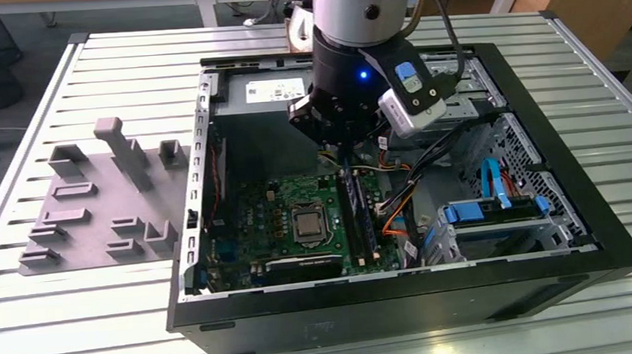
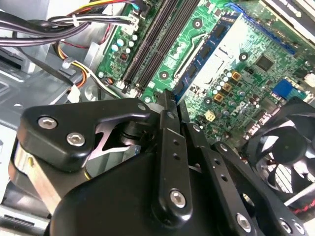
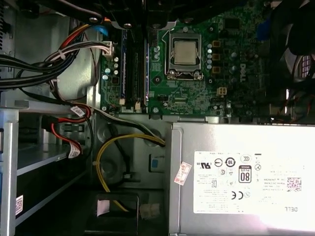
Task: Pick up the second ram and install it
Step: 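Insert the second ram into the second slot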
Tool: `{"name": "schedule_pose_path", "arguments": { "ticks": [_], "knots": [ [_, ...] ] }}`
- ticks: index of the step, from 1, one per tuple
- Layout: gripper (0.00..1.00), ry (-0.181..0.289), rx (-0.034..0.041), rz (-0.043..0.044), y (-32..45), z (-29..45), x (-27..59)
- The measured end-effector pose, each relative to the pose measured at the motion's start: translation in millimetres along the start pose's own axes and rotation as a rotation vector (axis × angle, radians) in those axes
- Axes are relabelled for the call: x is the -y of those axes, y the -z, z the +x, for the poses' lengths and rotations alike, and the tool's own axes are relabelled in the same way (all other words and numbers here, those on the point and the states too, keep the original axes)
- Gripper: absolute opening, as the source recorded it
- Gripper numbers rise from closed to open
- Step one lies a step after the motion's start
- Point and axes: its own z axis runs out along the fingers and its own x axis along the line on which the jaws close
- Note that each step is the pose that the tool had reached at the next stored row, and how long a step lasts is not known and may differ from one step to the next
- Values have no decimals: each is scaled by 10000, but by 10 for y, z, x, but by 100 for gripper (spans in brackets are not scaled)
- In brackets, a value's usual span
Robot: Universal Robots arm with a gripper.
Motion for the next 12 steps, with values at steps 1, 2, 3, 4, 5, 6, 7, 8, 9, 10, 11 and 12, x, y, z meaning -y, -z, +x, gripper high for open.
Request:
{"name": "schedule_pose_path", "arguments": {
  "ticks": [1, 2, 3, 4, 5, 6, 7, 8, 9, 10, 11, 12],
  "knots": [
    [14, -1, -1, 3, -4, 0, 0],
    [14, 0, -2, 7, -3, 0, 0],
    [14, 0, -2, 10, -3, 0, 1],
    [14, 0, -1, 12, -4, 0, 1],
    [14, 0, -1, 14, -4, 0, 0],
    [14, 0, -2, 16, -6, -1, 0],
    [14, -1, 0, 13, -14, -4, 2],
    [14, 0, 0, 12, -28, -14, 5],
    [14, 0, -1, 8, -46, -31, 7],
    [14, -1, -2, 6, -64, -50, 9],
    [14, 0, -3, 6, -81, -64, 12],
    [14, 0, -3, 5, -100, -68, 14]
  ]
}}
